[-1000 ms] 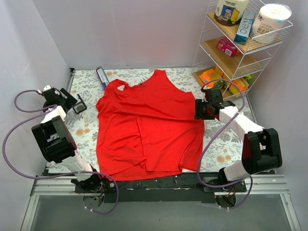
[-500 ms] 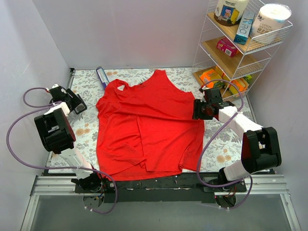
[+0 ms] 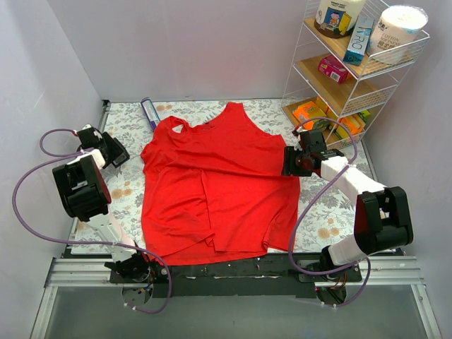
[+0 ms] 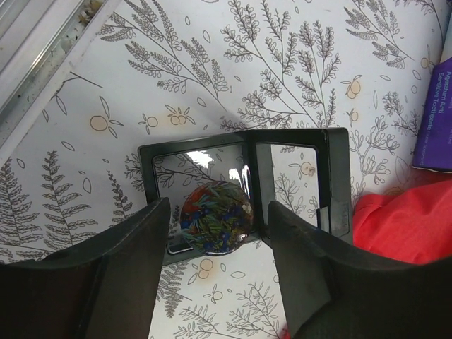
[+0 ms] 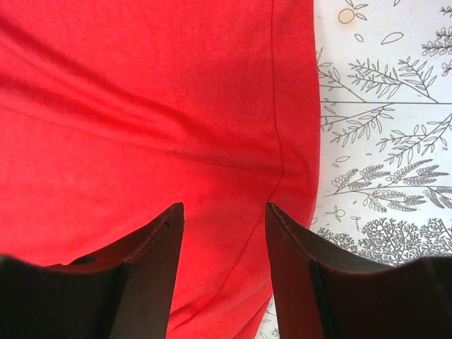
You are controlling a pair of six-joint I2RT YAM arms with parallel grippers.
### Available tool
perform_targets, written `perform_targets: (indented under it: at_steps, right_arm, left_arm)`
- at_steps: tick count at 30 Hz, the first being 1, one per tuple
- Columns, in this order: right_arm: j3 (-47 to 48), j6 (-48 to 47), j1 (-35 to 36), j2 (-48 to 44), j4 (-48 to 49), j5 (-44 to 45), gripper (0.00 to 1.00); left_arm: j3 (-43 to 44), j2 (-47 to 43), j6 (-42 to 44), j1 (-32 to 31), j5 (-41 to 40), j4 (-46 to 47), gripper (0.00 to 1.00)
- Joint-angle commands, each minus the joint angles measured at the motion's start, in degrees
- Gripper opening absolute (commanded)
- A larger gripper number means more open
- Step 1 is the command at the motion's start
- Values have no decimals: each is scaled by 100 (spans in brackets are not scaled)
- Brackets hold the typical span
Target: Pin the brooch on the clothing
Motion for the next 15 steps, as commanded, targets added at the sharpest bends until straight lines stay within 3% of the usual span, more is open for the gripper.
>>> perform_targets:
  at_steps: [1,15]
  right_arm:
    - [-80,50,9,-209,131,-29,57]
    - [-141,191,9,-262,263,-152,57]
  left_arm:
    - [152,47,14,-28,141,24,56]
    - [222,179,216,-248,-78,-134,43]
